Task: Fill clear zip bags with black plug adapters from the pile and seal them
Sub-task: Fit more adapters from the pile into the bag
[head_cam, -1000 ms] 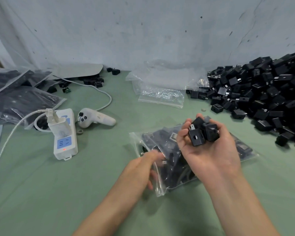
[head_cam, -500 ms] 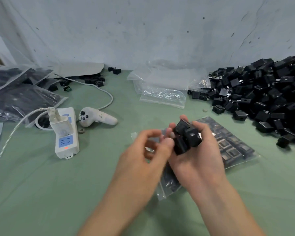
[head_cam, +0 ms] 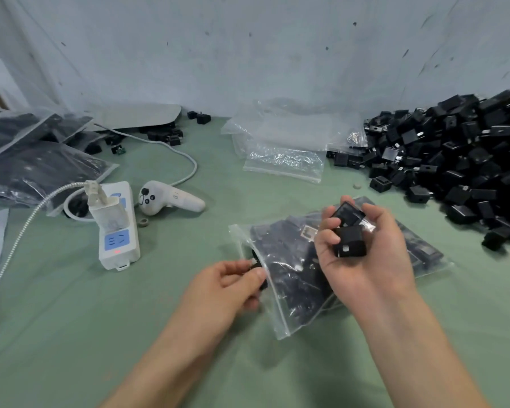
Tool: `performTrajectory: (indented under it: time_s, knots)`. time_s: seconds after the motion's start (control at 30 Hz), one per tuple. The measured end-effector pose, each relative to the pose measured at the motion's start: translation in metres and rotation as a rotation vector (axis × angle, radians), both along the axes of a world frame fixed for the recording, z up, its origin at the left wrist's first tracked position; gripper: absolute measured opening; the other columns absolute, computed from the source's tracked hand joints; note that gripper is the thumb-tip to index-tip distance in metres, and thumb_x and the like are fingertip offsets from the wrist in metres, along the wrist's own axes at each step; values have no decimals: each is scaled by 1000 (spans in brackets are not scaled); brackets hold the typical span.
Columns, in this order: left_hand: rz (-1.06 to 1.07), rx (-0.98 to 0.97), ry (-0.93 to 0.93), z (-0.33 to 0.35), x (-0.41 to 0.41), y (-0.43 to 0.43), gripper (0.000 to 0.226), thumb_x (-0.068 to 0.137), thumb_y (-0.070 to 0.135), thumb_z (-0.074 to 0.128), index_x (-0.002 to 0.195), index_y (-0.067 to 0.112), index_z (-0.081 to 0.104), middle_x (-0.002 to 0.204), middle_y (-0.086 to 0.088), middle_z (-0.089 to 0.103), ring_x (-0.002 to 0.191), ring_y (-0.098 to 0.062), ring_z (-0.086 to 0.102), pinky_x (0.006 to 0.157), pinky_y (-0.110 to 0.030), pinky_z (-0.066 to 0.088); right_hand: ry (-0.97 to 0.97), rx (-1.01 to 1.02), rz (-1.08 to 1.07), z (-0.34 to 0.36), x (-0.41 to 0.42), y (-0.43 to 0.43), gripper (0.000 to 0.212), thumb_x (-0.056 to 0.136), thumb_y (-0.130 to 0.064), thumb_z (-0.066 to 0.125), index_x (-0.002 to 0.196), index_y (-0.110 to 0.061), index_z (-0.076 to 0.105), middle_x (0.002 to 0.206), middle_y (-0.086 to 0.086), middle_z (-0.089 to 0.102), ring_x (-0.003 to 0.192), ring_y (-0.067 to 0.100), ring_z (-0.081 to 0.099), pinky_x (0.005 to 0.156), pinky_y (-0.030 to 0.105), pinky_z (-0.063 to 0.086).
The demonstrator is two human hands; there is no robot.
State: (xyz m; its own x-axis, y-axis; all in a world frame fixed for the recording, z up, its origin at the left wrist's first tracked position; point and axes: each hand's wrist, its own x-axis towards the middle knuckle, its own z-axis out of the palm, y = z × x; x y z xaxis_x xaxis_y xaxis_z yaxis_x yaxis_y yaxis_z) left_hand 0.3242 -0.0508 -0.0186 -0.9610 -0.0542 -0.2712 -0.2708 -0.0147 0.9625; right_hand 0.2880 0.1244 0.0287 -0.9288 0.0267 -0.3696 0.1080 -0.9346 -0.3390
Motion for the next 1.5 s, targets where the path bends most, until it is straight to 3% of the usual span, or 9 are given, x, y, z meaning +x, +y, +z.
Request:
performTrajectory:
  time_s: [0.13,0.23,0.4,0.67,1.03,1.13,1.23,1.37,1.5]
  knots:
    - [-86,-138,114,5,-5,22,8,91,19,69,96,15,74,82,2,77,74,-10,73,67,-16,55,-6,91,-13,-2,-1,2,14,86,-20,59,98,-13,65,85,10,59,53,17,50,40,22,38]
    - [-53,-5,52,13,-6,26,21,101,5,47,101,11,68,76,-8,76,66,-15,72,61,-22,58,-2,87,-9,-2,-2,2,16,87,-20,58,101,-14,64,86,11,58,54,18,50,41,22,38]
    - [-85,-33,106,13,-3,28,26,89,44,65,91,20,73,81,1,76,72,-14,73,60,-23,57,1,81,-5,0,-2,3,15,88,-19,58,101,-13,64,87,12,58,54,18,50,40,23,38]
    - [31,-46,199,12,-5,43,14,99,16,57,90,11,66,86,-1,77,77,-11,73,68,-22,57,20,180,-5,-1,-2,1,16,89,-20,56,103,-15,63,85,10,57,58,17,49,42,22,38]
    - [28,3,121,20,-6,35,13,101,16,53,94,10,63,78,-4,77,67,-17,72,72,-39,63,270,991,156,-6,5,-23,18,94,-23,54,100,-29,69,75,-6,60,49,11,49,39,24,35]
    - [28,61,164,19,-6,38,16,100,13,54,92,9,67,82,-3,76,77,-17,73,69,-29,60,306,1214,228,-8,2,-25,16,94,-28,53,100,-36,66,61,-11,58,44,6,49,39,19,38]
    - [12,86,212,16,-1,41,16,101,12,51,94,11,64,87,-3,76,85,-16,74,69,-22,57,282,1102,232,-3,-1,-25,16,94,-27,55,102,-31,68,73,-4,60,47,10,50,38,22,36]
    - [19,-423,396,3,-3,42,14,100,32,49,91,24,56,83,3,71,82,-17,68,78,-44,54,169,759,174,4,-1,-12,18,94,-28,58,101,-20,72,83,5,65,50,16,50,37,24,34]
    - [-89,-45,246,12,-12,50,12,104,16,46,98,15,56,89,-4,76,83,-18,72,77,-35,58,173,779,102,6,1,-7,22,95,-31,55,100,-19,73,82,5,67,50,16,51,38,25,36]
